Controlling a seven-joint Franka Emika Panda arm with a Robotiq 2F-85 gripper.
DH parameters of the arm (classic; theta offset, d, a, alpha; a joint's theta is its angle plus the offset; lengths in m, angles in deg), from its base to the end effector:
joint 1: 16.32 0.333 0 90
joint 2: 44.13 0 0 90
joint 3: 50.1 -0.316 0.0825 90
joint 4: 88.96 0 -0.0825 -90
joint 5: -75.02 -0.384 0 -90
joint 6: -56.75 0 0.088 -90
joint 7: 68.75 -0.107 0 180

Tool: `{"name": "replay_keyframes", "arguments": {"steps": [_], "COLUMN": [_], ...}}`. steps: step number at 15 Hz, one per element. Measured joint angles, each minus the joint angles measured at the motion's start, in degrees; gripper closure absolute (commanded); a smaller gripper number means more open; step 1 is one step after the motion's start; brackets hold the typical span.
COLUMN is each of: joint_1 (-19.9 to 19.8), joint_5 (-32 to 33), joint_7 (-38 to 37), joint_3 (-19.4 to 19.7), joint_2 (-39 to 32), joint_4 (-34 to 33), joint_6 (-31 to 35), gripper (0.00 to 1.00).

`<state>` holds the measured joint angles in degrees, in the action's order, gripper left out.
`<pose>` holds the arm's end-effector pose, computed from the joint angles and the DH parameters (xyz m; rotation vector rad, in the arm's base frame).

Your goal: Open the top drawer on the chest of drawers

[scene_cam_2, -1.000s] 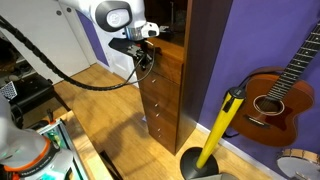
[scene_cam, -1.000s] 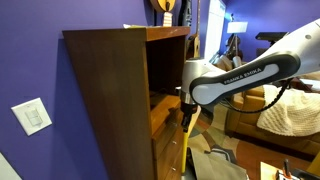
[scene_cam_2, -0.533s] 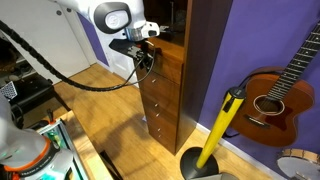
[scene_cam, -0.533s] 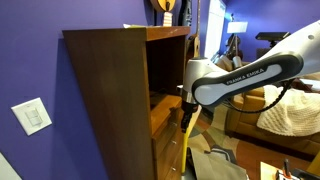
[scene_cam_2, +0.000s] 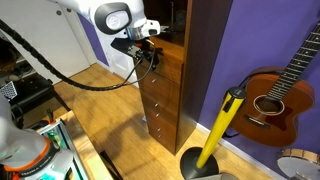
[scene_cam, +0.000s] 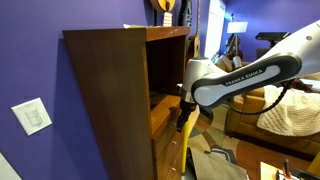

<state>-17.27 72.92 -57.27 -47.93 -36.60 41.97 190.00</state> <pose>0.5107 -0.0275 0.4242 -3.1121 -0.1916 -0.2730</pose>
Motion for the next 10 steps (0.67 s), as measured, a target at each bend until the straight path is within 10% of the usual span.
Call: {"name": "replay_keyframes", "arguments": {"steps": [5,7,10], "joint_1": [0.0,0.0,0.0], "joint_5": [0.0,0.0,0.2], "joint_7": [-1.4,-1.4,-1.9], "joint_3": [0.0,0.0,0.0], "joint_2": [-0.3,-0.3,-0.4], "joint_4": [-0.1,-0.1,-0.1], "joint_6": [1.8,2.6,3.7], "gripper": [0.6,0.21,0.21]}}
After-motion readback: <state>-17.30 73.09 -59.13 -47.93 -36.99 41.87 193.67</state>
